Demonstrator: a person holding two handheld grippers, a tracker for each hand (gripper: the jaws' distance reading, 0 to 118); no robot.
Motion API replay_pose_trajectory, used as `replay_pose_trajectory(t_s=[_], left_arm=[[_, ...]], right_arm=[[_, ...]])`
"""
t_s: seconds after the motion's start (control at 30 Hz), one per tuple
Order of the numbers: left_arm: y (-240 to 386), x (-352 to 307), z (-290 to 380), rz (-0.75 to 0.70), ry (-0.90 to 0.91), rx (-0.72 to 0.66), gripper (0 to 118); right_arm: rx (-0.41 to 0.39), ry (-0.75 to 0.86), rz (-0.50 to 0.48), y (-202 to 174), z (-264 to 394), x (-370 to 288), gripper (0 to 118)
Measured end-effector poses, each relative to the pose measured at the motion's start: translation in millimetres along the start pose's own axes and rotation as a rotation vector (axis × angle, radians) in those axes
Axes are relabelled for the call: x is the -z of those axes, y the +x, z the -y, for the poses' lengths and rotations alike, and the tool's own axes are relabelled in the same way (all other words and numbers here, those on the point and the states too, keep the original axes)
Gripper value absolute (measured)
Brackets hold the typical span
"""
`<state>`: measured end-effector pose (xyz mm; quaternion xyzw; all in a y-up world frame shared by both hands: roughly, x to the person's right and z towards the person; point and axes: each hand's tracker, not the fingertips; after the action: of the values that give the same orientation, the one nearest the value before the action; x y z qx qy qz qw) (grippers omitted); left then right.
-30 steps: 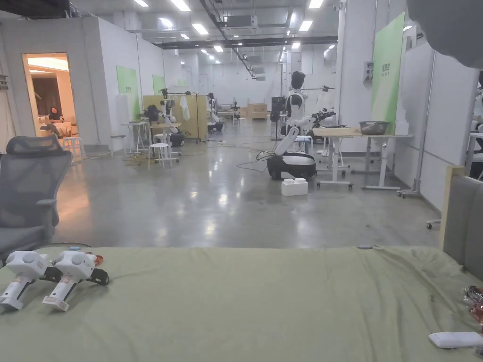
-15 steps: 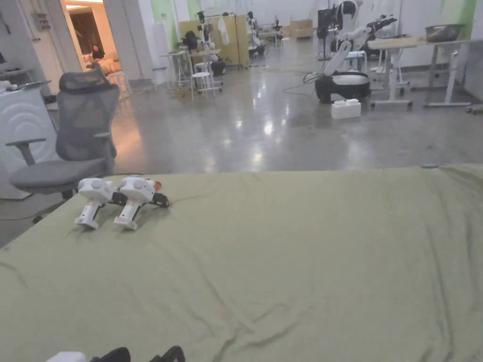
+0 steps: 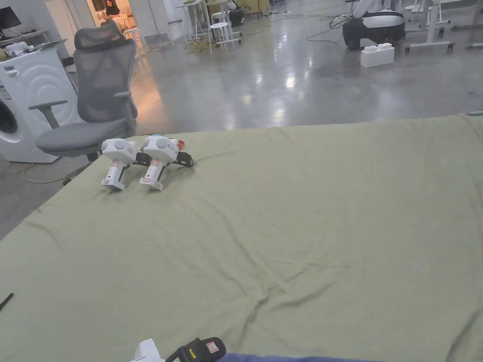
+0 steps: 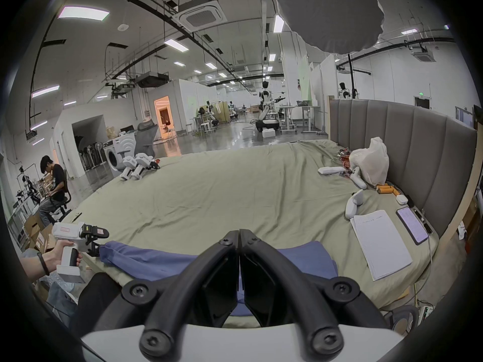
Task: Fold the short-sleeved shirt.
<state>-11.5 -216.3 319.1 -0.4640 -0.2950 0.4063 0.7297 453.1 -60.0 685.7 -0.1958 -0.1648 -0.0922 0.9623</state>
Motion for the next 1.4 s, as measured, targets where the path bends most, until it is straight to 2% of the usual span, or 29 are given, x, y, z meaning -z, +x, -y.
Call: replay_pose_trajectory(t_s=[0.07,0.1,0.17,0.2,0.23,0.3,0.37,0.43,0.47,0.6,0.63,0.7,0.83,0.93,1.13,1.23,1.27,1.3,1.37,1.4], left_arm=[[-2.2,9.4,3.5,0.060,-0.011,-0.035,87],[4.8,8.0,8.8,0.053,0.000,-0.028,71],[6.9,13.6,9.1,0.018,-0.010,-0.085,23],[8.7,17.2,9.6,-0.031,-0.031,-0.082,17],[14.0,20.3,7.4,-0.071,-0.039,-0.069,16],[22.6,17.1,9.2,-0.046,-0.031,-0.064,12],[21.9,10.0,10.2,-0.071,0.023,-0.033,11],[30.4,-3.3,10.9,-0.049,0.083,-0.087,10],[37.8,-12.9,10.0,-0.026,0.103,-0.072,10],[85.5,-55.9,-0.6,-0.106,0.184,0.075,10],[75.7,-62.9,-26.6,-0.137,0.205,0.127,10],[105.7,-62.4,-28.7,-0.166,0.228,0.202,10],[145.6,-21.6,-1.5,-0.091,0.124,0.392,10],[164.2,34.6,43.1,-0.109,0.014,0.528,10],[179.9,140.6,118.2,-0.147,-0.163,0.626,10],[182.5,175.4,139.4,-0.150,-0.221,0.642,12],[182.0,185.8,142.8,-0.161,-0.244,0.648,15],[183.6,192.9,147.7,-0.174,-0.252,0.645,29],[182.6,203.1,146.7,-0.190,-0.314,0.654,40],[184.2,203.0,144.7,-0.174,-0.301,0.657,52]], right_arm=[[-0.005,-0.006,0.002,-1.0,-0.1,-0.7,0],[-0.008,-0.010,0.004,-1.3,-0.1,-0.5,0],[-0.017,-0.016,0.008,-2.0,-0.3,-1.2,0],[-0.022,-0.018,0.012,-2.4,-0.2,-1.7,0],[-0.024,-0.019,0.013,-2.5,0.1,-2.3,0],[-0.019,-0.022,0.011,-1.9,1.3,-4.5,0],[-0.011,-0.026,0.012,-0.8,2.9,-6.2,0],[0.001,-0.029,0.014,1.1,4.2,-7.8,0],[0.007,-0.030,0.014,2.4,4.5,-8.8,0],[0.030,-0.025,0.002,8.9,5.9,-11.6,0],[0.037,-0.024,-0.003,10.4,6.7,-11.5,0],[0.065,-0.021,-0.016,12.8,10.0,-9.8,0],[0.098,-0.011,-0.023,11.0,13.6,-12.4,0],[0.107,0.004,-0.011,11.9,15.0,-20.6,0],[0.178,0.014,0.035,28.8,25.0,-35.1,0],[0.176,-0.007,0.082,37.0,32.7,-40.8,0],[0.177,-0.019,0.095,40.2,35.2,-41.6,0],[0.183,-0.028,0.104,44.0,38.2,-41.8,0],[0.205,-0.046,0.119,51.0,43.8,-41.6,0],[0.214,-0.053,0.121,53.6,45.7,-41.5,0]])
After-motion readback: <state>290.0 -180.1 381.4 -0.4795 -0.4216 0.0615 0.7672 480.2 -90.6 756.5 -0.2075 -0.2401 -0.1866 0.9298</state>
